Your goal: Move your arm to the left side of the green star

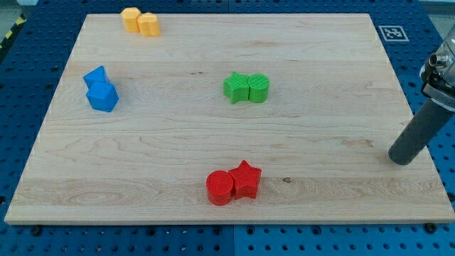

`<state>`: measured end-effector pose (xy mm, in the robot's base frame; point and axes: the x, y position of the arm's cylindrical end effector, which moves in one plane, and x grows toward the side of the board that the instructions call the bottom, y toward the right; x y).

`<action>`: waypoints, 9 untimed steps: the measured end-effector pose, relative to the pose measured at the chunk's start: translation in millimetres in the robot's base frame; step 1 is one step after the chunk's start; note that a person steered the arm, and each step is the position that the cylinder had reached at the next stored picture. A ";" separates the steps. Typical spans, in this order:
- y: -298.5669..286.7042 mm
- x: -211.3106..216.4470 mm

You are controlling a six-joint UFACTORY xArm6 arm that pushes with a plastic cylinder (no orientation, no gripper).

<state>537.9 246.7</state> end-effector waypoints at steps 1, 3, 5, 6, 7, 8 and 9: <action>0.0 0.0; 2.5 0.0; -112.7 -69.7; -163.8 -74.0; -216.2 -76.3; -283.2 -98.9; -300.7 -126.8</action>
<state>411.1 -54.0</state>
